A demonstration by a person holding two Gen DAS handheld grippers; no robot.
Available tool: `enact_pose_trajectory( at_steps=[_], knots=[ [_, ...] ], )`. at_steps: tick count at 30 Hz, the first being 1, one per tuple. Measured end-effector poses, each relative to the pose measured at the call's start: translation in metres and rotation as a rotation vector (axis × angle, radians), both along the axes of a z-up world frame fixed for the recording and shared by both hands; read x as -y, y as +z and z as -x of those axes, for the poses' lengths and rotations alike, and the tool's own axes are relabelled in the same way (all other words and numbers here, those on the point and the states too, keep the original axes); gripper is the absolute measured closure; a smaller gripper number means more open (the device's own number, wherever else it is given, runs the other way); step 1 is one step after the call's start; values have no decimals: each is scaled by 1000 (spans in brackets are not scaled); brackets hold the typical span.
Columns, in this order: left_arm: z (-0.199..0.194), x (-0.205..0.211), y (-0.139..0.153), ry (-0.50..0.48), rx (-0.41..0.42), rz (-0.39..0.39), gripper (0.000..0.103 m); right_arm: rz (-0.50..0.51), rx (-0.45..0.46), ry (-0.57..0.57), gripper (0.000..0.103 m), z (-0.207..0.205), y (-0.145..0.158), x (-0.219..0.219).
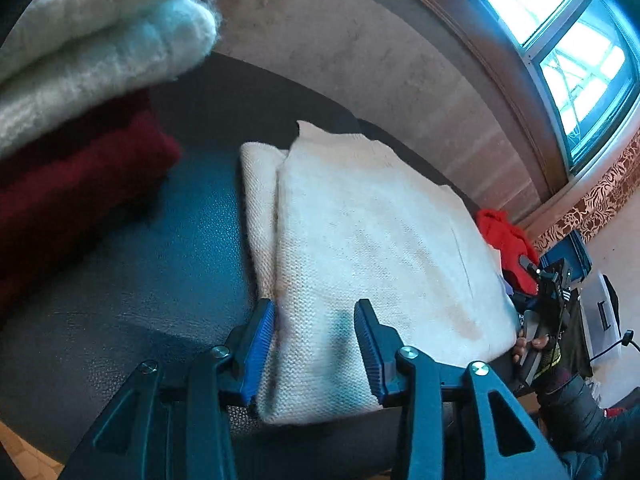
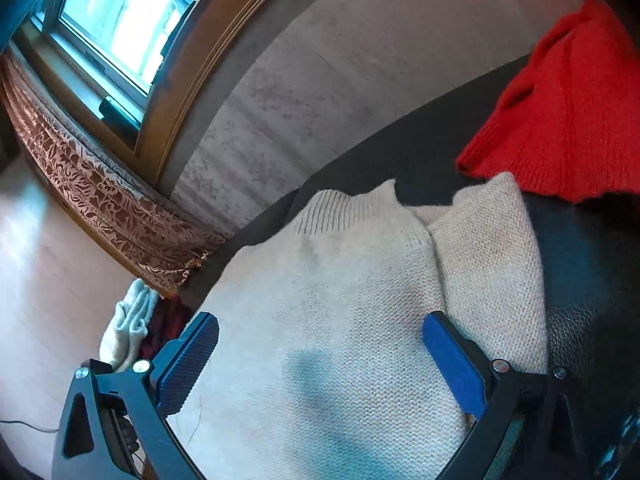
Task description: Fold clothes
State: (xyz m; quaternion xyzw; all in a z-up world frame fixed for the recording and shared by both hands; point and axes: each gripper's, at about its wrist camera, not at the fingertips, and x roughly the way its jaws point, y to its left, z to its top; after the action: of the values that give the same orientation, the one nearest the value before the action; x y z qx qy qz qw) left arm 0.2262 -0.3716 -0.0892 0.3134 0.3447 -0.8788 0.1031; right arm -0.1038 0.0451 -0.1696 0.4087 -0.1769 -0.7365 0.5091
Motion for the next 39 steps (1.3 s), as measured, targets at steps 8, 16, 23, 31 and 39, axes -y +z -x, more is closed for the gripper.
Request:
enact_pose_trajectory(
  at_steps=[8,16,23,31,39],
  knots=[
    [-14,-4,11,-40,-23,-8,98,0,-12,-2,0,-2,-2,-2],
    [-24,5,-33,45,106,-92,94,14,-9,-2,0,-2,-2,-8],
    [-29,3,8,115,8,8,84,22,-2,-4,0,-3,-1,-9],
    [66,-37,-6,-70,4,16,82,38,157,5,0,16,21,-40],
    [110,-74,-23,-187,78,60,80,-46,206,172,0,14,30,-58]
  ],
)
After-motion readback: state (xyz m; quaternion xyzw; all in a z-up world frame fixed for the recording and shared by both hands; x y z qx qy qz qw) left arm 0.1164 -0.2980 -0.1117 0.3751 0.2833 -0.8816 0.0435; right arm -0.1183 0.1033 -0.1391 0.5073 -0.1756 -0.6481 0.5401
